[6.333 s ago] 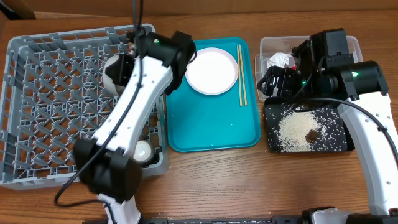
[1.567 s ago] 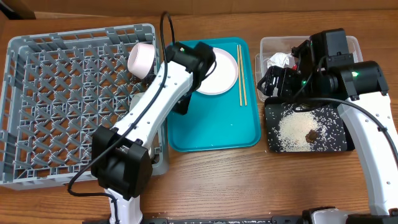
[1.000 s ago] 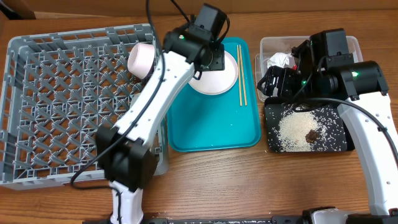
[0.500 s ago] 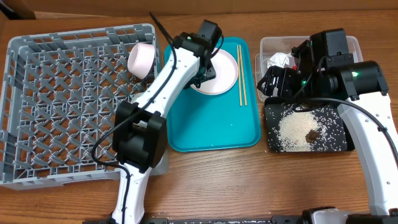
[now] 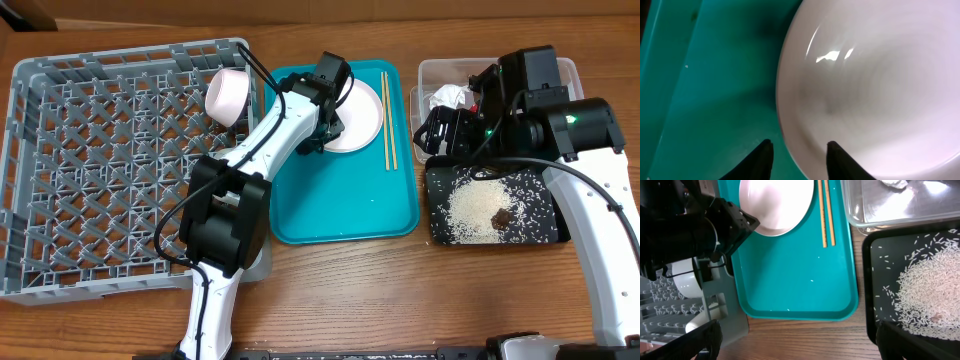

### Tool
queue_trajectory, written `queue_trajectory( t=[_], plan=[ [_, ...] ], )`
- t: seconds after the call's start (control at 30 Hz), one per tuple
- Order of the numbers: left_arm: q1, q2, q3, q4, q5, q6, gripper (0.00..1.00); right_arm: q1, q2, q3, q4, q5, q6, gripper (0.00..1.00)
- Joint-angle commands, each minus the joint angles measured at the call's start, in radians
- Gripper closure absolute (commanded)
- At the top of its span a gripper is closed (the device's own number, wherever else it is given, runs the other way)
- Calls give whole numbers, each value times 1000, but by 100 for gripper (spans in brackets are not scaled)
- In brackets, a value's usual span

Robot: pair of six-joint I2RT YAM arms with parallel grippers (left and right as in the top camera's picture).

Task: Sort waste into correct bins and load items into the dishwasher
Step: 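Grip the white plate's rim and tilt it up with the left gripper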

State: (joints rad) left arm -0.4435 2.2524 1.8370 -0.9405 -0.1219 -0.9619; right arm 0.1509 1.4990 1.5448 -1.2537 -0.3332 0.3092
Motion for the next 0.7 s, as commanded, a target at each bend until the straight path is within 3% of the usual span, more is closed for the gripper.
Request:
queue_trajectory(
  t=[0.0,0.67],
  plan=[
    [-2,1,-24,24,5,-11,67,-1,-6,13,2,4,-7,0],
    [-5,23,-51,51,11,-11,70,-1,-6,13,2,4,-7,0]
  ],
)
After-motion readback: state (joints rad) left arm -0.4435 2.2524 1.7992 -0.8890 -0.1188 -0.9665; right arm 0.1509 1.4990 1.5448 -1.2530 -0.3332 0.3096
